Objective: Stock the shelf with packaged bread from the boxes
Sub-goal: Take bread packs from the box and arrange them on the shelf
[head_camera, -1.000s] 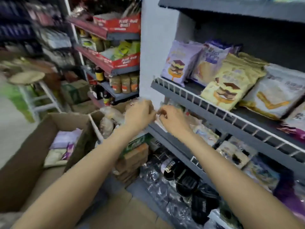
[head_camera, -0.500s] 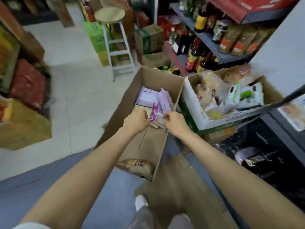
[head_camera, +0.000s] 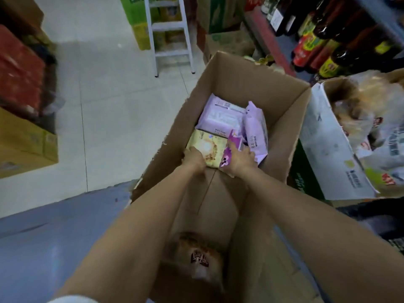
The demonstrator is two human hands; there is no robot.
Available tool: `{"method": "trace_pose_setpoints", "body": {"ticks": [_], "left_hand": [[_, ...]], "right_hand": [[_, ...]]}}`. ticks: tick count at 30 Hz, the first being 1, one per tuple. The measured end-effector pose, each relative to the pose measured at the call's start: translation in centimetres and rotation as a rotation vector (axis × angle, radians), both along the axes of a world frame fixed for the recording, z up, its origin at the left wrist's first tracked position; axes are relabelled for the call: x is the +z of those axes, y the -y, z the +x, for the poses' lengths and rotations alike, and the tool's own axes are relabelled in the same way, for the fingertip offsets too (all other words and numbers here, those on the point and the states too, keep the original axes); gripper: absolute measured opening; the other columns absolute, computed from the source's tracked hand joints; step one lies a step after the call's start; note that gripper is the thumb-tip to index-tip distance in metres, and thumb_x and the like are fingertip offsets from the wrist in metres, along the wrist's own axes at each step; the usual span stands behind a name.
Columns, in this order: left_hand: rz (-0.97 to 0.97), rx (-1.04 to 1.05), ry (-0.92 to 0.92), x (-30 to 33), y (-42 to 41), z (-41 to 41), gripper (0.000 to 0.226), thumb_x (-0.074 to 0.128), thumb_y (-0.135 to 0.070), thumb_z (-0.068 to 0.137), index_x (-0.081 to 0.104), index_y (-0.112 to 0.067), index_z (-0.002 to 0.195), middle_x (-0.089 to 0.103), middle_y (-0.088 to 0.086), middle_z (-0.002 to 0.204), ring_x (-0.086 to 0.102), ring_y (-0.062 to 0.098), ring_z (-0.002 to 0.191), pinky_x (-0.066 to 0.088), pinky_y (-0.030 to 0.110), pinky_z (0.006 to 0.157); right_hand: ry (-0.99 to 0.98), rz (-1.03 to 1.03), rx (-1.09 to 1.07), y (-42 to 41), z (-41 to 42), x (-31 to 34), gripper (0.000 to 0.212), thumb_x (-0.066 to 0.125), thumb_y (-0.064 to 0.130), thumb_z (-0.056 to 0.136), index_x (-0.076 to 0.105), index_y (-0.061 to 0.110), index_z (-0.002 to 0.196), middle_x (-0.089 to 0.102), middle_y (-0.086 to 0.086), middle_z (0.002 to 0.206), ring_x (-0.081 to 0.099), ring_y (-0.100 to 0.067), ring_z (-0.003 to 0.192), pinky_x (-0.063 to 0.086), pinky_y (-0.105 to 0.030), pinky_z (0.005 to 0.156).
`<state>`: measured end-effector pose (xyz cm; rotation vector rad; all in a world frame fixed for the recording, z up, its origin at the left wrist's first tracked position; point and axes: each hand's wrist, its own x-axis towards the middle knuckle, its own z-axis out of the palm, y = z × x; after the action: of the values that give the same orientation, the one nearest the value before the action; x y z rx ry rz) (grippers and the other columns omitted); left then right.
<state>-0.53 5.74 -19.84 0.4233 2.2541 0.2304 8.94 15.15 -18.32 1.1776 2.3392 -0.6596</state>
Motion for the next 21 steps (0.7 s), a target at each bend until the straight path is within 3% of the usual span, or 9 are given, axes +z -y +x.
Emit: {"method": "trace_pose_setpoints", "body": {"ticks": [3,7,10,12,15,18,21], "left_hand": [[-0.013,0.129,-0.064,-2.5,-1.1,0.3,0.065,0.041,-0.009,0.096,0.004,0.0,0.148,0.022,0.023,0.146,0.034,0.038,0.132,0.03,0.042,0.111],[-0.054,0.142,-0.244,-3.3,-1.8,0.7,0.039,0.036,-0.004,0.098,0.033,0.007,0.136,0.038,0.021,0.137,0.047,0.027,0.121,0.044,0.033,0.094],[-0.052,0.174,-0.22,-1.9,-1.5,0.6,0.035,0.047,-0.015,0.097,0.049,0.0,0.129,0.048,0.018,0.133,0.055,0.03,0.117,0.046,0.035,0.091],[-0.036,0.185,-0.203,-0.3,-1.0,0.7,0.04,0.06,-0.027,0.091,0.056,-0.006,0.125,0.055,0.014,0.13,0.055,0.029,0.119,0.046,0.034,0.091],[0.034,0.094,-0.264,2.9,-0.2,1.5,0.043,0.058,-0.031,0.091,0.052,-0.008,0.127,0.05,0.012,0.133,0.044,0.029,0.127,0.043,0.038,0.093],[0.147,0.023,-0.37,6.8,1.0,2.8,0.03,0.048,-0.014,0.094,0.048,-0.013,0.124,0.034,0.015,0.133,0.036,0.036,0.122,0.042,0.044,0.092],[0.322,-0.003,-0.361,10.9,2.9,3.5,0.024,0.045,-0.003,0.092,0.046,-0.011,0.115,0.037,0.018,0.117,0.048,0.04,0.102,0.041,0.037,0.086]], "right_hand": [[0.054,-0.007,0.023,-0.3,-0.5,-2.3,0.088,0.07,0.032,0.08,0.012,0.045,0.145,0.007,-0.017,0.147,0.019,-0.05,0.133,0.028,-0.054,0.106],[-0.024,0.029,-0.042,-1.0,-1.4,-4.1,0.055,0.048,0.035,0.092,0.031,0.025,0.144,0.024,-0.021,0.144,0.032,-0.043,0.128,0.034,-0.05,0.099],[-0.02,0.023,-0.002,-2.0,-1.2,-2.6,0.049,0.05,0.018,0.091,0.038,0.027,0.137,0.026,-0.023,0.137,0.04,-0.045,0.12,0.038,-0.046,0.099],[-0.062,-0.037,-0.029,-2.5,-1.1,-0.5,0.047,0.055,0.017,0.09,0.041,0.029,0.133,0.033,-0.022,0.137,0.043,-0.045,0.119,0.041,-0.042,0.1],[-0.241,-0.183,-0.028,-2.3,0.1,3.1,0.044,0.061,0.018,0.087,0.05,0.023,0.129,0.053,-0.013,0.133,0.046,-0.035,0.123,0.041,-0.035,0.099],[-0.493,-0.333,-0.126,-0.9,2.1,7.8,0.048,0.063,0.009,0.084,0.052,0.02,0.13,0.056,-0.006,0.13,0.053,-0.02,0.114,0.043,-0.029,0.096],[-0.722,-0.48,-0.313,0.7,4.9,12.6,0.067,0.065,0.009,0.085,0.037,0.029,0.143,0.055,0.0,0.128,0.056,0.004,0.087,0.046,-0.007,0.073]]}}
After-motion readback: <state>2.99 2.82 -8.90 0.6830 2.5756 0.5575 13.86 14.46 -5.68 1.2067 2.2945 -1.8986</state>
